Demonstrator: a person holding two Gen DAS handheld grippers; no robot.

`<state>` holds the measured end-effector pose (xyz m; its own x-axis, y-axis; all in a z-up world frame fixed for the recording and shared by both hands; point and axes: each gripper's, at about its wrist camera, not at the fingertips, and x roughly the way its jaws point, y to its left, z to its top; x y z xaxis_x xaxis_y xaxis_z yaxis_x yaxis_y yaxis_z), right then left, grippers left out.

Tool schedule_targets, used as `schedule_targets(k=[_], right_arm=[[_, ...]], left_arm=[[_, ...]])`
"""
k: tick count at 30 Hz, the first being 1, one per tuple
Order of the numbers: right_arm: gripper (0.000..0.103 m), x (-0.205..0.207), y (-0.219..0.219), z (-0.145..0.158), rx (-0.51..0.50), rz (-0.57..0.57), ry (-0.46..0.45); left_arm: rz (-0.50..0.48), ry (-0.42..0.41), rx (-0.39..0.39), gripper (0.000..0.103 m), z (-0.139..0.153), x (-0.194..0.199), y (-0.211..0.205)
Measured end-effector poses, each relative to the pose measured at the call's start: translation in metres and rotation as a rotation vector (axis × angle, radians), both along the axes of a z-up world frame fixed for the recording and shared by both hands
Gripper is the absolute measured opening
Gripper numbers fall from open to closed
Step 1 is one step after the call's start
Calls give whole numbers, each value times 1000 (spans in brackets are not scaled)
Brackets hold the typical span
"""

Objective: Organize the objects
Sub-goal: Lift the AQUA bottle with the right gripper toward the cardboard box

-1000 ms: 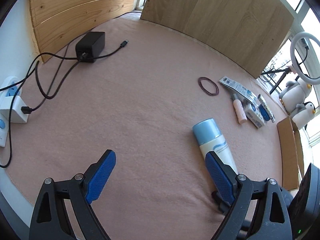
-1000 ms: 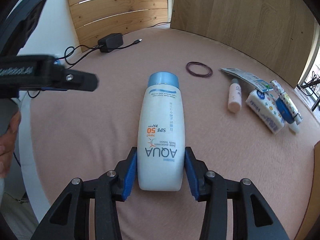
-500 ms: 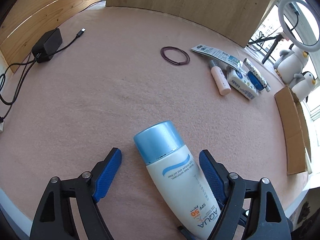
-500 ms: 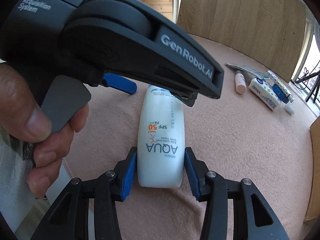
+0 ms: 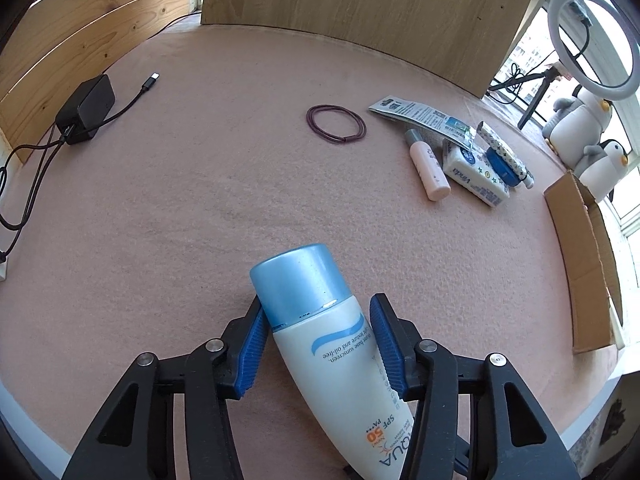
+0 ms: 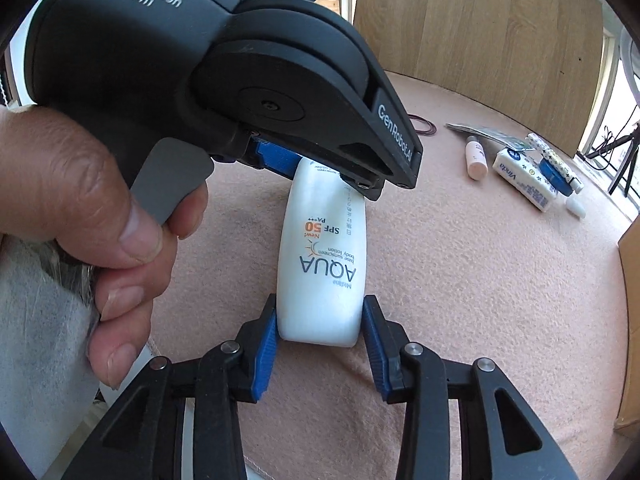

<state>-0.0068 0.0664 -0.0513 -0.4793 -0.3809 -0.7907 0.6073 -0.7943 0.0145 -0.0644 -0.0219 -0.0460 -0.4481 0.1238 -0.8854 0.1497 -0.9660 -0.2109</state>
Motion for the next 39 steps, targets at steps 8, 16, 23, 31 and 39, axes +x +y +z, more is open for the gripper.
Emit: schedule_targets(k=[8, 16, 23, 31, 39], right_arm=[[35, -7, -3, 14, -17, -1, 40], [35, -18, -7, 40, -42, -1, 103], [35, -14, 4, 49, -53, 3, 126], [35, -1, 8, 52, -58, -9, 136], [35, -1, 27, 62, -76, -73, 158]], left_arm=[[1, 51, -5, 53, 23, 2, -5], [2, 127, -24, 53, 62, 3, -8], [2, 147, -34, 53, 74, 5, -10], [-16, 158, -40, 53, 80, 3, 0], [-88, 177, -40, 53, 94, -10, 31]])
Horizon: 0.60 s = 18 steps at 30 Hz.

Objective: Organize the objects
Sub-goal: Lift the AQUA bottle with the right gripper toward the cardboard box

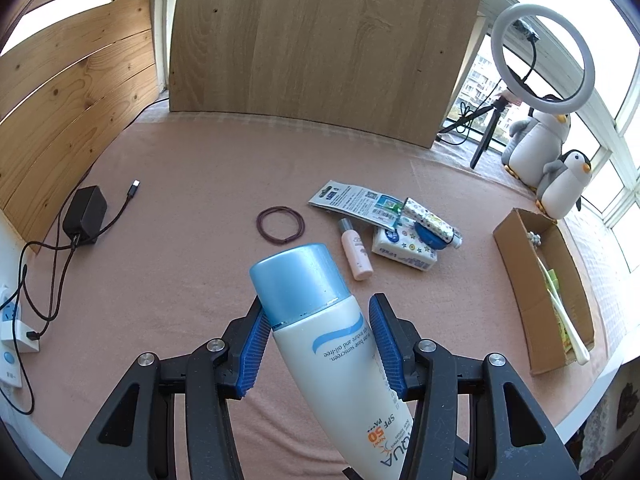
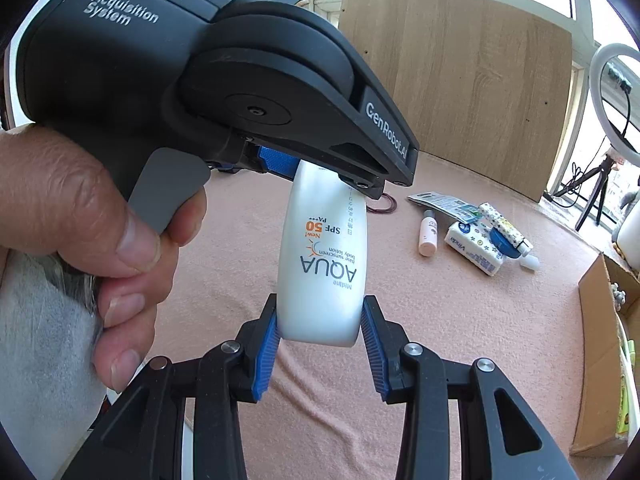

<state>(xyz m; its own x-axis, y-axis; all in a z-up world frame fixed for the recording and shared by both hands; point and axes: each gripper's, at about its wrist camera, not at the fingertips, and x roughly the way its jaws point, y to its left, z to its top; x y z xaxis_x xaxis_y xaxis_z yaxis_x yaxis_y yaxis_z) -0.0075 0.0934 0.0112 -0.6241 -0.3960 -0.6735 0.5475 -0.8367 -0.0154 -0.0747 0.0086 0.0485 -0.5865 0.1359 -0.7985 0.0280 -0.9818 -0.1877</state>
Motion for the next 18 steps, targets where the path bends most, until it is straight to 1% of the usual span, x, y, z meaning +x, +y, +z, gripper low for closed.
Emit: schedule_targets(k=[5, 9, 18], right_arm=[[35, -2, 24, 7, -12, -69, 16], [35, -2, 49, 14, -30, -144, 24], [35, 1, 110, 31, -56, -324, 50]], left_arm=[[-76, 15, -7, 53, 13, -13, 37], [-158, 32, -15, 52, 22, -23, 77], [-340, 53, -12, 52, 33, -42, 172]])
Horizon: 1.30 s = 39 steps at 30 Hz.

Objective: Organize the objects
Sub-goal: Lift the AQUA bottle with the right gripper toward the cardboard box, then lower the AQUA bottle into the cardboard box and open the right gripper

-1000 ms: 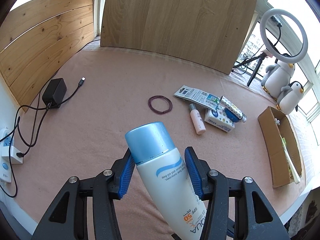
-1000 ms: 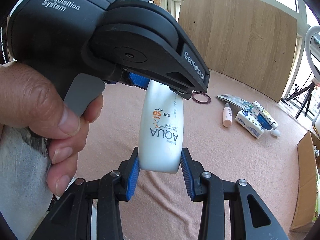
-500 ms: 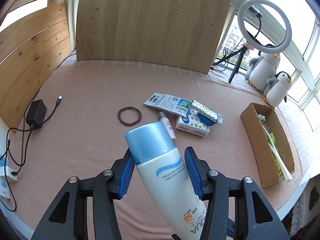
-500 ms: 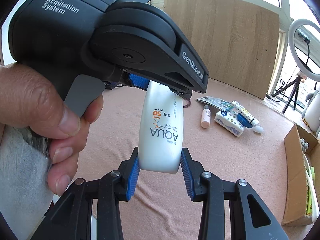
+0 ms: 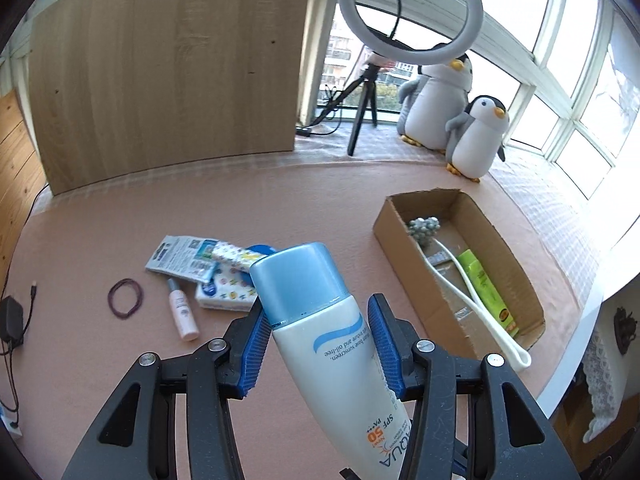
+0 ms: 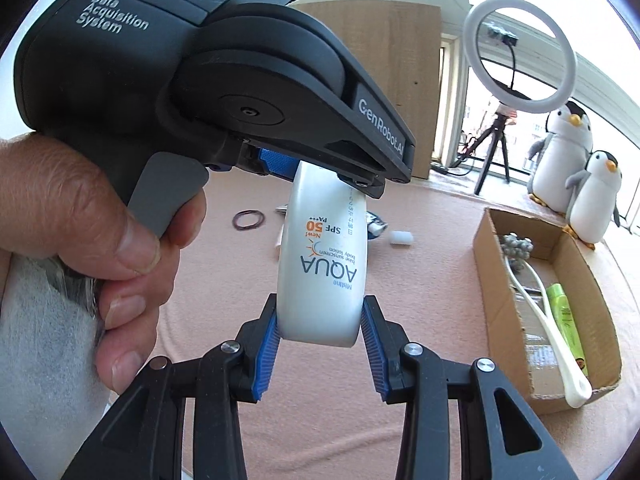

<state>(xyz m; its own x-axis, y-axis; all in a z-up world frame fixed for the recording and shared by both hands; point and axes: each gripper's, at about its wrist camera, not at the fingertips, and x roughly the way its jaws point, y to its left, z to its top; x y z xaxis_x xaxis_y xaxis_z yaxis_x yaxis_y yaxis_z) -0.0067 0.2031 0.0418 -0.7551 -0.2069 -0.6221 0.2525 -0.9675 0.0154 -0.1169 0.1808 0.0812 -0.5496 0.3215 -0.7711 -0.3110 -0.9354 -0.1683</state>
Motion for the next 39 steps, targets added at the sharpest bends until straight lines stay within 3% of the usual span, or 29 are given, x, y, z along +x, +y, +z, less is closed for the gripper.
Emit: schedule_targets(k=[13, 25, 27, 30, 33, 36, 39], right_arm=[[35, -6, 92, 1, -6, -232, 10], [35, -13, 147, -6, -15, -302, -9], [35, -17, 152, -9, -5, -314, -12], [36, -31, 161, -20, 24, -349, -67], [45, -31, 165, -20, 57, -351, -84], [45, -33, 164, -26, 127, -325, -146], [44, -44, 176, -37, 132, -322, -201]], left_arm=[[-218, -2, 20, 52, 1, -14, 132], [-270, -18, 11, 53, -10, -27, 196], [-256, -3, -7, 56, -11, -30, 199], [-198, 31, -32, 87, -11, -35, 191], [-168, 65, -41, 88, -9, -38, 170], [-122, 41, -11, 88, -8, -44, 137], [-77, 40, -1, 88, -6, -45, 103]])
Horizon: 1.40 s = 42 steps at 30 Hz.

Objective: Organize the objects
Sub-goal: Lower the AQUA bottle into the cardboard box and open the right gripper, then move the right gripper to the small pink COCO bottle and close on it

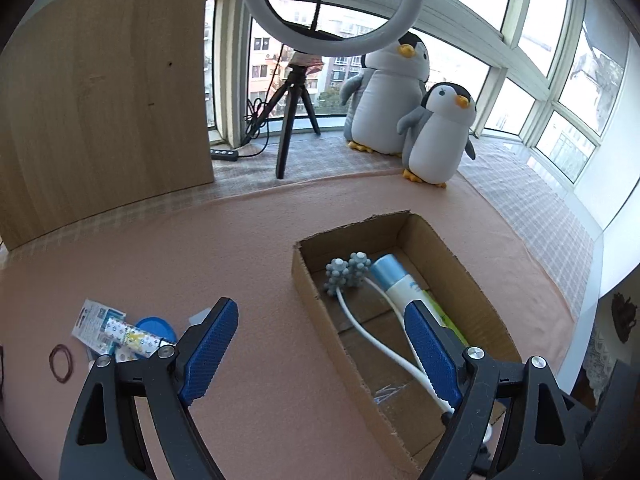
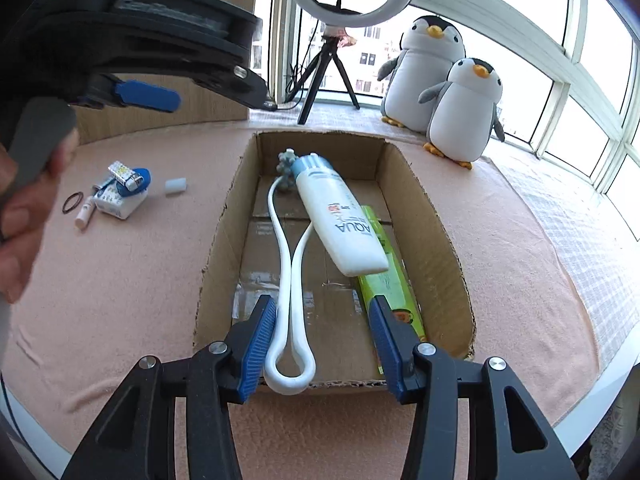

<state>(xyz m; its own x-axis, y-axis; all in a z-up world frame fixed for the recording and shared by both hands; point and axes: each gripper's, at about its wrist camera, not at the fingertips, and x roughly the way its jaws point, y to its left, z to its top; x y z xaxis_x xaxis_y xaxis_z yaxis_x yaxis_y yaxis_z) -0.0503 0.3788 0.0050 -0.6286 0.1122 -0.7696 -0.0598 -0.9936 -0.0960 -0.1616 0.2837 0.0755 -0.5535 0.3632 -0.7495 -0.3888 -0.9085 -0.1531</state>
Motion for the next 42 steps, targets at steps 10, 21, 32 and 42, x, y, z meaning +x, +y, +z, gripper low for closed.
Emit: schedule_targets(k=[10, 21, 32, 42], right_arm=[[45, -22, 42, 25, 133, -148, 82], [51, -38, -61, 52, 16, 68, 144], [56, -91, -224, -37, -215, 419, -83], [18, -136, -284, -52, -102, 465, -72]], left_arm=[[148, -23, 8, 88, -8, 0, -101], [370, -59, -30, 88, -32, 29, -241], [584, -86, -21, 88, -50, 103, -370], [708, -146, 36, 88, -72, 148, -415]])
